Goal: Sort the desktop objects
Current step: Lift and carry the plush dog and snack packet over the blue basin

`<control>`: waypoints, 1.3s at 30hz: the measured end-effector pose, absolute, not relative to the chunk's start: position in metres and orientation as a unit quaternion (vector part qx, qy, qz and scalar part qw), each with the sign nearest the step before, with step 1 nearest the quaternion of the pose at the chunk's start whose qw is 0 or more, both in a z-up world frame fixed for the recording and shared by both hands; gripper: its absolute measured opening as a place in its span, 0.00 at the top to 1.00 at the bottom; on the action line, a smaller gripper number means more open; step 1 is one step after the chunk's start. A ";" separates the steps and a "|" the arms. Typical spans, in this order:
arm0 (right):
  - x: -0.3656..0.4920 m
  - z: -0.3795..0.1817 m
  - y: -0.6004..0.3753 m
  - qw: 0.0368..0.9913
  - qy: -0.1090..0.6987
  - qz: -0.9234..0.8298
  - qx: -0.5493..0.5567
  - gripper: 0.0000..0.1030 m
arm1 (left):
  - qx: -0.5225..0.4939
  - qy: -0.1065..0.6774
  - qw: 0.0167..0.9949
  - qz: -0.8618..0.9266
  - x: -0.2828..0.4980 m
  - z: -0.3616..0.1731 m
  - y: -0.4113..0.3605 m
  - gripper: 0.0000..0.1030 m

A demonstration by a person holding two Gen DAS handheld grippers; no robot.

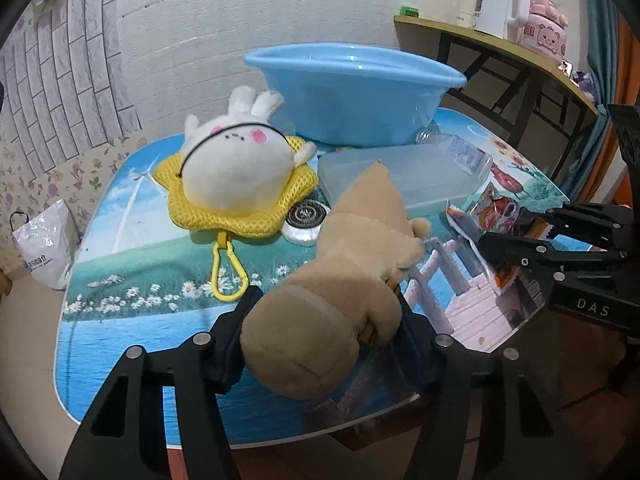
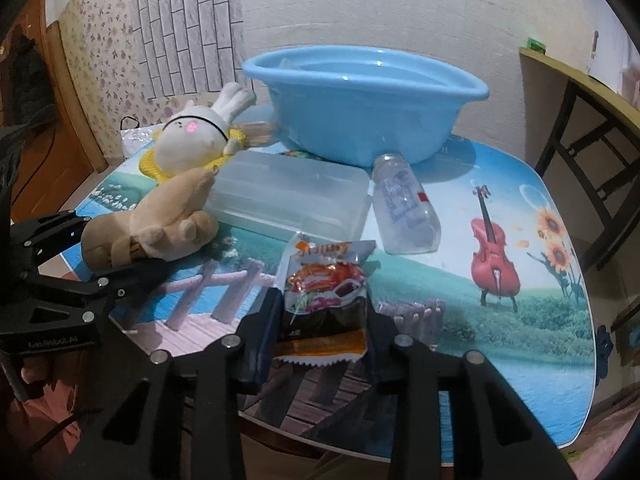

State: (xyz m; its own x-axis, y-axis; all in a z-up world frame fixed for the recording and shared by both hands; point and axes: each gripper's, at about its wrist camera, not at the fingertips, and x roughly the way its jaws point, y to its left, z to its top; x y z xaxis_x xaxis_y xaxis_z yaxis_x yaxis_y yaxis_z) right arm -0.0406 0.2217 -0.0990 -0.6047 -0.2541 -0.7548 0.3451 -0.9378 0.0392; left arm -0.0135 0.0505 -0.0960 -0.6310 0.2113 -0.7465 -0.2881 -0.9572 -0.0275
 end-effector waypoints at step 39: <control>-0.089 0.002 0.259 0.204 -0.014 -0.943 0.261 0.91 | -0.297 0.017 0.133 0.946 -0.089 0.012 0.072 0.41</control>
State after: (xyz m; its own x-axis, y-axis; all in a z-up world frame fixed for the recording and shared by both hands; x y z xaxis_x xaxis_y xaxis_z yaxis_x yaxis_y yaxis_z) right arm -0.0886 0.2586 0.0016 -0.7804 -0.3915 -0.4876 0.3774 -0.9166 0.1320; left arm -0.0892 0.0719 0.0122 -0.7889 0.2405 -0.5655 -0.2608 -0.9643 -0.0463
